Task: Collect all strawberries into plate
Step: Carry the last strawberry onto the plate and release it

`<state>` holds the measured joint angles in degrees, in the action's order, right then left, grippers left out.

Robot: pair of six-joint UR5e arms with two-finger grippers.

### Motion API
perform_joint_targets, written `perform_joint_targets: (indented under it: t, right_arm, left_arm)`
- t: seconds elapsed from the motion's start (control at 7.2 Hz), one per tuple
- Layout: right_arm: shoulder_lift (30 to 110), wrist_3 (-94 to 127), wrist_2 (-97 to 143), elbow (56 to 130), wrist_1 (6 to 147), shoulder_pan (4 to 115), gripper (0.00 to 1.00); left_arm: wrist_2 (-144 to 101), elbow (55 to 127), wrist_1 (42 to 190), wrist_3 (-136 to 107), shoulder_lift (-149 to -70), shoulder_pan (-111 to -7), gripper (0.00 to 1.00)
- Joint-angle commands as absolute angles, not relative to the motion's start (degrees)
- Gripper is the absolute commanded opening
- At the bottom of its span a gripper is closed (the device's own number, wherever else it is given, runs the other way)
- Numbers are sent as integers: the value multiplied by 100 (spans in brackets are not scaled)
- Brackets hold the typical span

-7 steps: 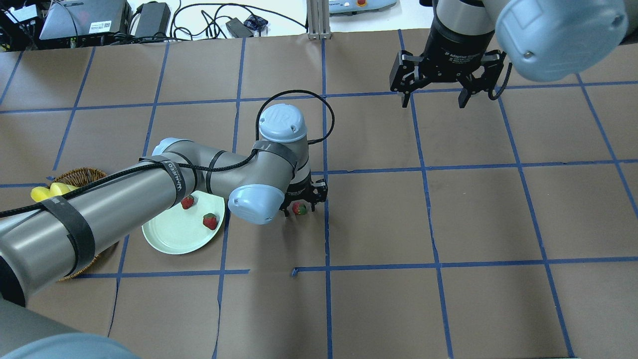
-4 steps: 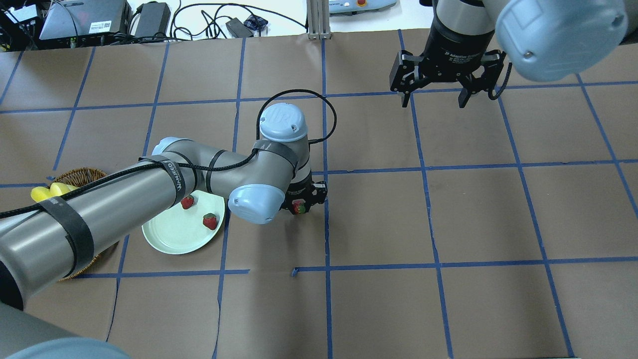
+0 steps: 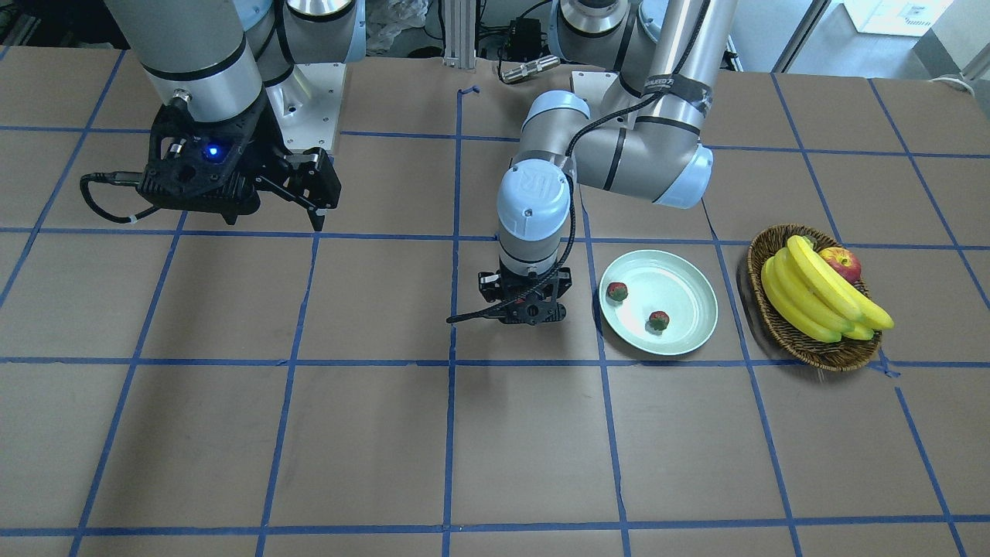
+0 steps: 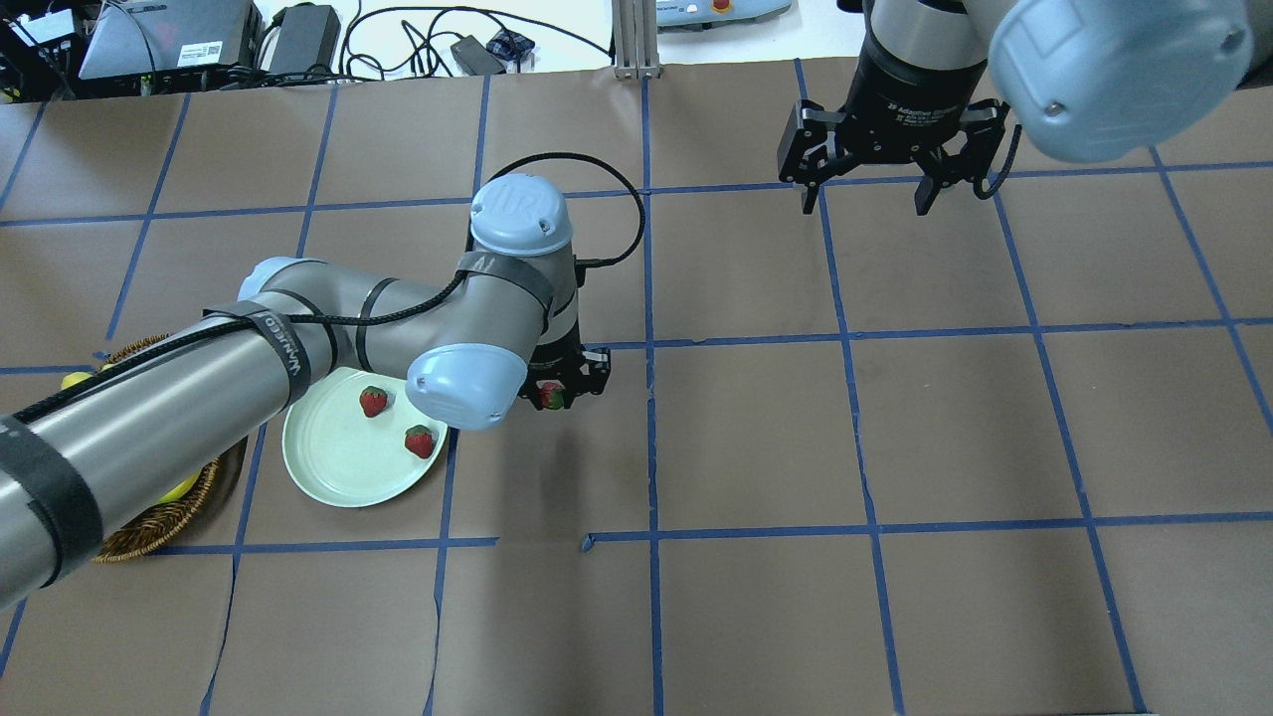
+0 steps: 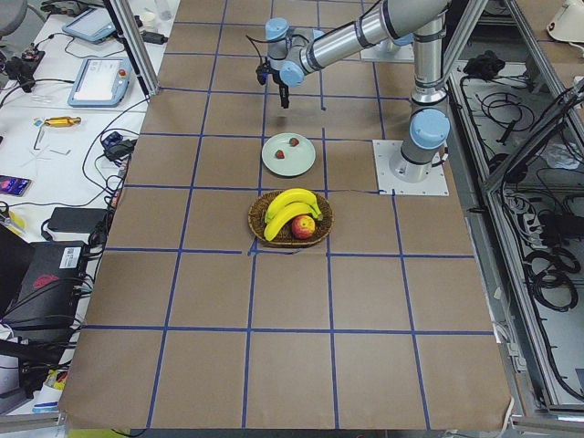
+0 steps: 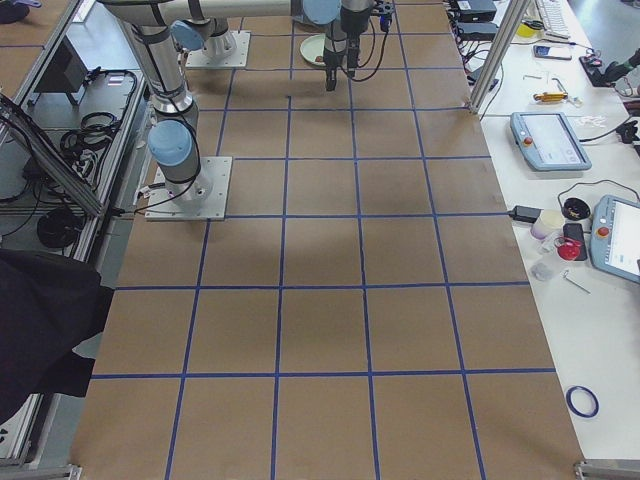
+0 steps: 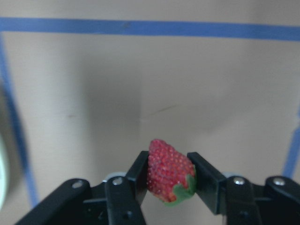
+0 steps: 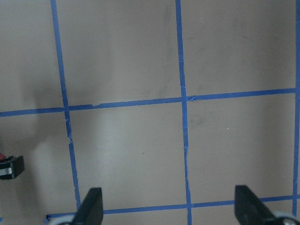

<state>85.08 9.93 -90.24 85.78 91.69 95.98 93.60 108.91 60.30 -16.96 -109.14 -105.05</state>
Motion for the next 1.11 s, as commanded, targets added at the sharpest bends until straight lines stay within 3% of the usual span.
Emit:
perform_joint_targets:
  t: [0.0, 0.42, 0.83, 0.97]
  right_arm:
    - [8508, 993, -9018, 8578, 9176, 9598, 100]
    - [8499, 984, -9018, 8578, 9176, 9598, 100]
    - [8499, 976, -9018, 8569, 9185, 9598, 100]
    - [8499, 984, -9018, 8569, 9185, 9598, 100]
  left_arm:
    - [9877, 11335, 6381, -813, -10487, -9978, 2]
    - [10133, 12022, 6320, 1084, -10055, -8750, 2]
    - [10125, 12094, 6284, 1730, -10098, -8000, 3]
    - [10108, 12094, 6275, 1731, -10099, -7998, 27]
